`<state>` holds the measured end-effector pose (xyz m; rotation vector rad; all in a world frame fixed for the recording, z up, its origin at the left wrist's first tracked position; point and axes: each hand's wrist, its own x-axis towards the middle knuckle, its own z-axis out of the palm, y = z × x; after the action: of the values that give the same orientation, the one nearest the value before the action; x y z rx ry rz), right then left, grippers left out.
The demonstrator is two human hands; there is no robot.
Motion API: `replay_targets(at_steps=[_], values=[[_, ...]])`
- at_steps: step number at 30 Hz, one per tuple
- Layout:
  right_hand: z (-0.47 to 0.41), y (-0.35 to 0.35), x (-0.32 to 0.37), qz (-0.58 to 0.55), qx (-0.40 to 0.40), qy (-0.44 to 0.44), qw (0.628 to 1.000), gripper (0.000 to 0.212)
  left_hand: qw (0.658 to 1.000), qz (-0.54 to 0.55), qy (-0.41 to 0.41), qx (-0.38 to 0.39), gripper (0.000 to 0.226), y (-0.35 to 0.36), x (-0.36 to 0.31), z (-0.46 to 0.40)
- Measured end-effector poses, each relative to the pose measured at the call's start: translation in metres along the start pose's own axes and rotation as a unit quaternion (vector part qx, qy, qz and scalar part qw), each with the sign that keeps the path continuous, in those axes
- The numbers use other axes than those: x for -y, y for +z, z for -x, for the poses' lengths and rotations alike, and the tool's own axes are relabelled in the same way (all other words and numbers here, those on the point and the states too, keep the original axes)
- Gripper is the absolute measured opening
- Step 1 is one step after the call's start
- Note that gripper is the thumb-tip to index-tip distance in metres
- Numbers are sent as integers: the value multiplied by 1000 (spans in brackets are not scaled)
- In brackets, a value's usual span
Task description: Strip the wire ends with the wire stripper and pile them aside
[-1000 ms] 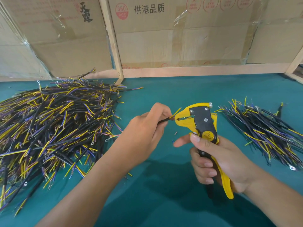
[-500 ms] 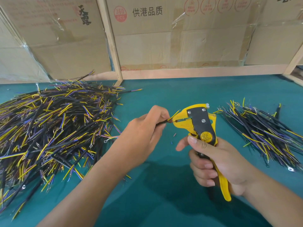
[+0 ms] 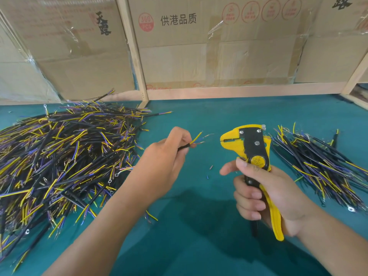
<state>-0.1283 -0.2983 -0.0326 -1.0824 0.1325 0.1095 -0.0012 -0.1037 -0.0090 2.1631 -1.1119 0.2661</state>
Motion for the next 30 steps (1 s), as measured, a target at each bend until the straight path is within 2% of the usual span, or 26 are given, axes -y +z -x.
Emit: replay_targets(at_steps=[3,7,10,13,17,20,25,28,30], values=[[-7,-3,-5,-43,-6,-28,999,50,1000,-4,-10,-8,26,-1,1,0],[-20,-7,-10,-118,-40,20,992,61,1000,-17,1,-8,30,2,1,0],[-22,-9,-12,-155,-49,30,986,56,1000,-18,2,-14,29,3,2,0],[-17,-9,-14,-179,-18,25,983,47,1000,-1,-3,-27,29,5,4,0],[-16,-3,-9,-197,-20,26,980,45,992,116,-48,-29,23,12,9,-2],[-14,5,-5,-198,-34,47,978,42,962,248,-116,-16,17,13,9,-2],[-11,9,-12,-141,-24,135,981,41,954,269,-128,31,15,12,-15,-23],[-10,9,-13,-132,-23,154,979,43,944,302,-120,64,16,23,-44,-53],[-9,8,-13,-136,-25,152,979,42,929,326,-152,84,15,39,-62,-78]])
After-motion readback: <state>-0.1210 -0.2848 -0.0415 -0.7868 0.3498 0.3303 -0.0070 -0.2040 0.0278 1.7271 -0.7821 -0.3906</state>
